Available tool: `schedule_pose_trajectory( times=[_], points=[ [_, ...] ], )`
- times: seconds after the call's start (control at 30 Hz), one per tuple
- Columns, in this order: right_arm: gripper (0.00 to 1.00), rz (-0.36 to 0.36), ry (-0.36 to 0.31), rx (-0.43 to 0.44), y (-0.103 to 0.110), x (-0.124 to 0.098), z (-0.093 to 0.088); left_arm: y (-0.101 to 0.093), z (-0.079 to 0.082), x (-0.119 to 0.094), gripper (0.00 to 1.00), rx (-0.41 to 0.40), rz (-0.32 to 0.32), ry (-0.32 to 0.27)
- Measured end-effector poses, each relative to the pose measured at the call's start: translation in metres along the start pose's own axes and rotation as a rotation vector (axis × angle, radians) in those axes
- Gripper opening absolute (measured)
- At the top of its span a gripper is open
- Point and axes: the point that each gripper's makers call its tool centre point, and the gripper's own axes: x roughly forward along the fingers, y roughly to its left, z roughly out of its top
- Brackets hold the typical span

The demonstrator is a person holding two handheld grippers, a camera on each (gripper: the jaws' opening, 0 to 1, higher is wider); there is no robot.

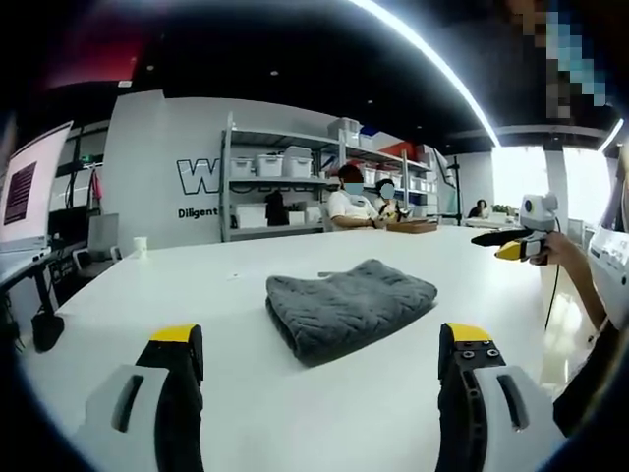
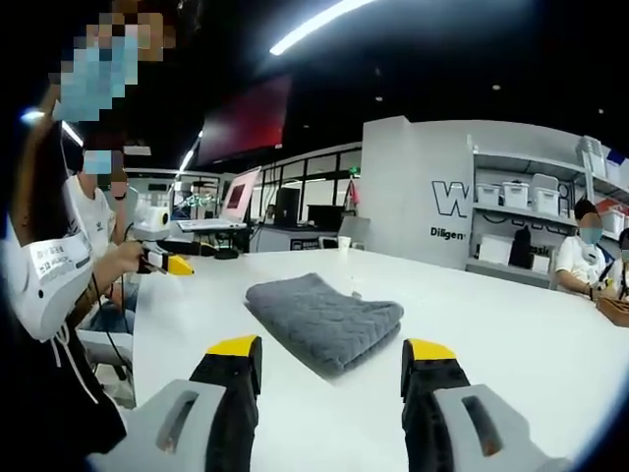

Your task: Open the folded towel by lifting each exposed corner and separating the folded layers until the towel lies flat within the target outline without major curled edges

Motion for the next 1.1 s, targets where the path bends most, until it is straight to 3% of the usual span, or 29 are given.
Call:
schedule_pose_trajectory(
  times=[1.1],
  points=[
    [0.53, 0.008, 0.01, 0.0, -0.01, 0.027, 0.006, 0.014, -0.002, 0.03, 0.94, -0.01, -0.051, 0.023]
  ],
)
